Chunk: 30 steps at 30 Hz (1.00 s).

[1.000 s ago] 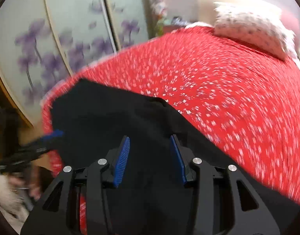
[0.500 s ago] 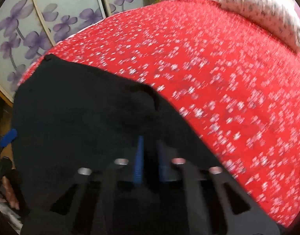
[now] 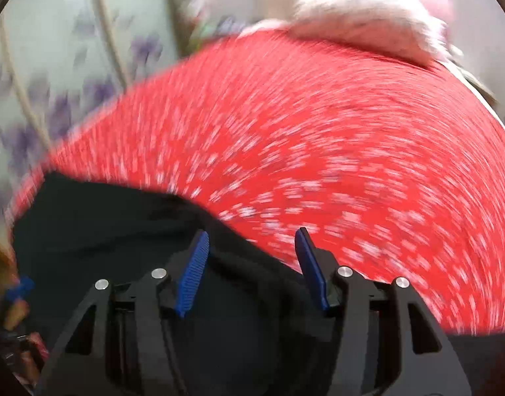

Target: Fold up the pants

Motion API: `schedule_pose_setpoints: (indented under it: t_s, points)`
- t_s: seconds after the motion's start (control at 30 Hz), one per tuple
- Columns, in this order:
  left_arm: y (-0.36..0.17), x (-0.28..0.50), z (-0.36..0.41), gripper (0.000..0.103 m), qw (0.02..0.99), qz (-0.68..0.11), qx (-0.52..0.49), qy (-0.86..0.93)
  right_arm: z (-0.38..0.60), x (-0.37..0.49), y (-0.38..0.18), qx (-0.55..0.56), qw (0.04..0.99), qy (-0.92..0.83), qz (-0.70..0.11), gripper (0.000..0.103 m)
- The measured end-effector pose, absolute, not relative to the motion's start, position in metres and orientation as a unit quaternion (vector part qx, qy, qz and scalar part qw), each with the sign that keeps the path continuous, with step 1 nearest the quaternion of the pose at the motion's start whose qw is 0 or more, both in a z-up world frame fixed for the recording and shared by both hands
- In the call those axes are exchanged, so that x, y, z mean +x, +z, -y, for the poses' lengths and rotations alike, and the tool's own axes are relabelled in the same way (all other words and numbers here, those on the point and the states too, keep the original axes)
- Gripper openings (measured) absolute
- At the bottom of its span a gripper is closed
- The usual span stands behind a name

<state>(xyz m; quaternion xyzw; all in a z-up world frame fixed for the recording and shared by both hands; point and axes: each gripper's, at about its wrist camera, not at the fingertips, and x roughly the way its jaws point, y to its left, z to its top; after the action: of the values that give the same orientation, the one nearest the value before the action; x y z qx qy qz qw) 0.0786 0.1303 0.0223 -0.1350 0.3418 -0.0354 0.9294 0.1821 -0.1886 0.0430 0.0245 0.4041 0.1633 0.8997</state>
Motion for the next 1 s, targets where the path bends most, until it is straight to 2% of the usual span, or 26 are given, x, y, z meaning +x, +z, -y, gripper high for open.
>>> schedule_pose_setpoints:
  t_s: [0.1,0.23,0.4,0.5,0.67,0.93,1.0]
  points:
    - [0.023,0.078,-0.131,0.097,0.930,-0.339,-0.141,-0.036,0.271,0.133,0.065,0.133,0.920,0.119,-0.349,0.056]
    - [0.024,0.078,-0.127,0.100,0.931,-0.336,-0.138,-0.032,0.407,0.050,0.067,0.238,0.936,-0.032,-0.259,0.055]
    - [0.023,0.080,-0.125,0.101,0.932,-0.335,-0.133,-0.027,0.561,-0.067,0.038,0.451,0.843,-0.247,-0.159,0.053]
    - [0.023,0.080,-0.125,0.101,0.932,-0.334,-0.141,-0.024,0.604,-0.109,0.020,0.485,0.803,-0.311,-0.153,0.053]
    - [0.024,0.082,-0.124,0.101,0.931,-0.333,-0.150,-0.012,0.635,-0.122,-0.012,0.559,0.762,-0.279,-0.169,0.053]
    - [0.025,0.083,-0.123,0.101,0.930,-0.334,-0.154,-0.005,0.637,-0.098,-0.021,0.552,0.764,-0.274,-0.192,0.052]
    - [0.025,0.083,-0.123,0.101,0.930,-0.334,-0.151,-0.005,0.638,-0.093,-0.022,0.546,0.768,-0.277,-0.191,0.048]
